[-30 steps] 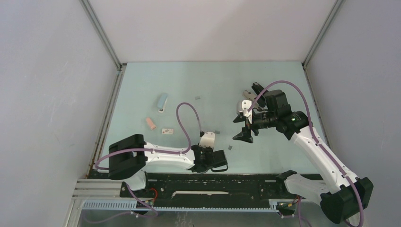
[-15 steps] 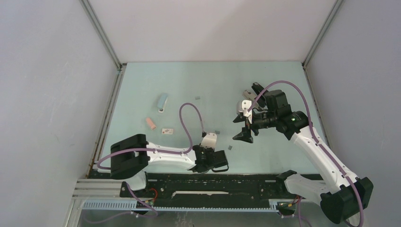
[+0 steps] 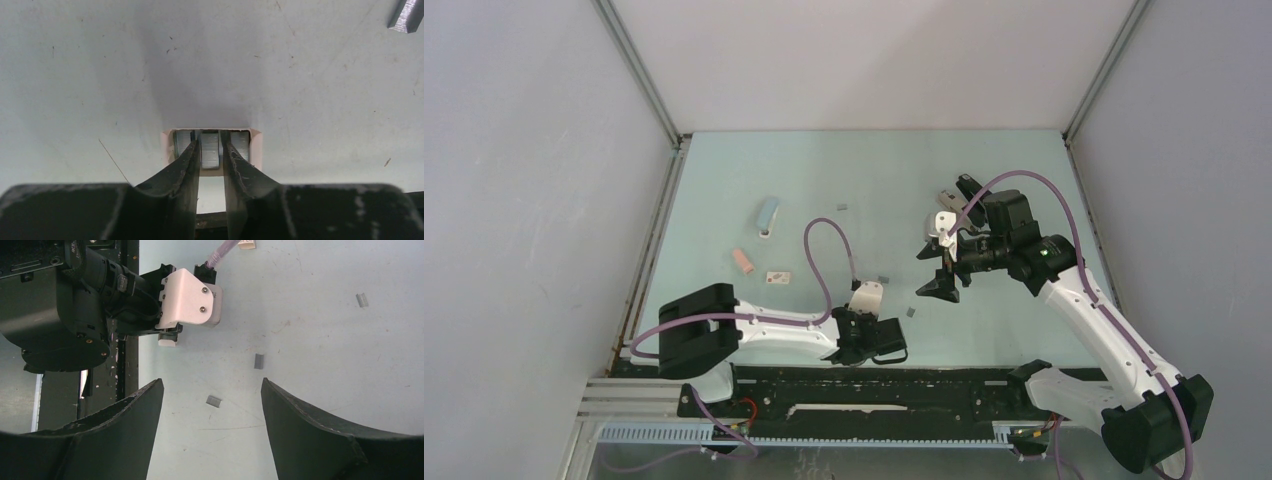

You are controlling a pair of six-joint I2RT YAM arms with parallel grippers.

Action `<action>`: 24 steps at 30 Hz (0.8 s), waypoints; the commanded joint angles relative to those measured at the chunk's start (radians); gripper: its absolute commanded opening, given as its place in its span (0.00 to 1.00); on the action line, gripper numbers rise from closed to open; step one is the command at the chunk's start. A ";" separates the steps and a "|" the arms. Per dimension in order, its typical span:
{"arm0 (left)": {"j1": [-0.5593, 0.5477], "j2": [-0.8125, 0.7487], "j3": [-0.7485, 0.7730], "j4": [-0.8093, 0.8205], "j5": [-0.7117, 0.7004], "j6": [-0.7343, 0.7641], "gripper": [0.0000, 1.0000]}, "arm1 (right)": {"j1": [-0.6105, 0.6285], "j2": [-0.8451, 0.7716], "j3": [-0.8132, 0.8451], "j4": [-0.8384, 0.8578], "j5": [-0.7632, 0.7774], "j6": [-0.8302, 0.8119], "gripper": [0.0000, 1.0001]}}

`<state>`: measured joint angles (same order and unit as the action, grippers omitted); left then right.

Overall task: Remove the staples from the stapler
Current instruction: Place the staple in the staple box.

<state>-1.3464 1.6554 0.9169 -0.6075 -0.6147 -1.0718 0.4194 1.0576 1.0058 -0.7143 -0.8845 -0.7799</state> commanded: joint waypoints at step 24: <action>-0.009 -0.145 0.058 -0.033 -0.026 0.027 0.36 | 0.008 -0.010 -0.004 0.008 -0.015 0.002 0.81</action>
<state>-1.3464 1.5669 0.9390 -0.6212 -0.6136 -1.0626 0.4194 1.0576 1.0058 -0.7139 -0.8841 -0.7799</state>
